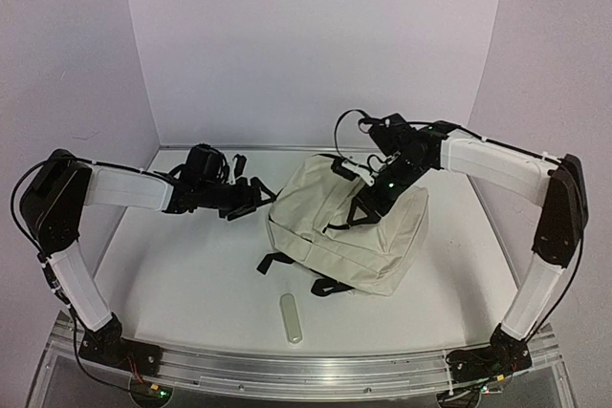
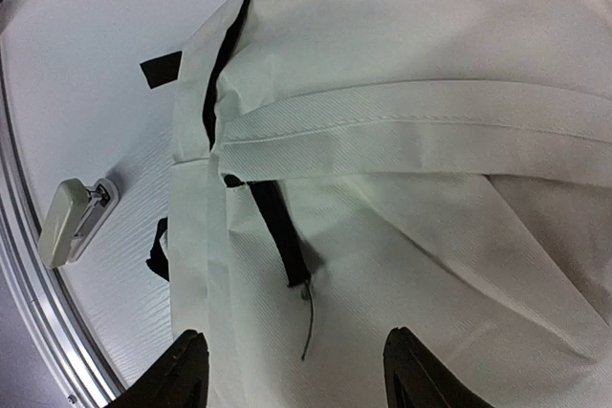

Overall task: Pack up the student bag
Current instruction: Unzip the student bag at the center of the board.

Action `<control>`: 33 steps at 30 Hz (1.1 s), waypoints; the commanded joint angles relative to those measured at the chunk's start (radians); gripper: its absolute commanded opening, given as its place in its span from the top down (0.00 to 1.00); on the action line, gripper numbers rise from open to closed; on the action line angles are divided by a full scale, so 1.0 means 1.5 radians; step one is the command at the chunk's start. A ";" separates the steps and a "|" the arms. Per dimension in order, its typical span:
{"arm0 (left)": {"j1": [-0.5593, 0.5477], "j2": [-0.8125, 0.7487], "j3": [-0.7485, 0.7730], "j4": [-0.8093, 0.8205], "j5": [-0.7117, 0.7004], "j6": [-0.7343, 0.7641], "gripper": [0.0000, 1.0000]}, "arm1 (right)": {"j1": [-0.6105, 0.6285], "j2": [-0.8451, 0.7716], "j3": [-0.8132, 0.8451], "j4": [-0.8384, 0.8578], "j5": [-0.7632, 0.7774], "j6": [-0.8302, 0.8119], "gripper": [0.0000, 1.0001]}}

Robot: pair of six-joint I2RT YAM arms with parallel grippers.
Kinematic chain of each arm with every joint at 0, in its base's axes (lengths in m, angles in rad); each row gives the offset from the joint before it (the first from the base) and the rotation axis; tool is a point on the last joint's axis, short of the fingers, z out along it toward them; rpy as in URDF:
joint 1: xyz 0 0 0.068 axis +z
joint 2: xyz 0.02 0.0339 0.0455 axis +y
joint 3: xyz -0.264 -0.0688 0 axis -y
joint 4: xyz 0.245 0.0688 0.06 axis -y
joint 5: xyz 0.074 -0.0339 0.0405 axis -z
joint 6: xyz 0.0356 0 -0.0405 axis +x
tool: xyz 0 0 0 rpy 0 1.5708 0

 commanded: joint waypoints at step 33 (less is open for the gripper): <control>-0.102 0.142 -0.019 0.118 -0.053 -0.166 0.77 | 0.114 0.077 0.013 0.123 0.334 -0.042 0.97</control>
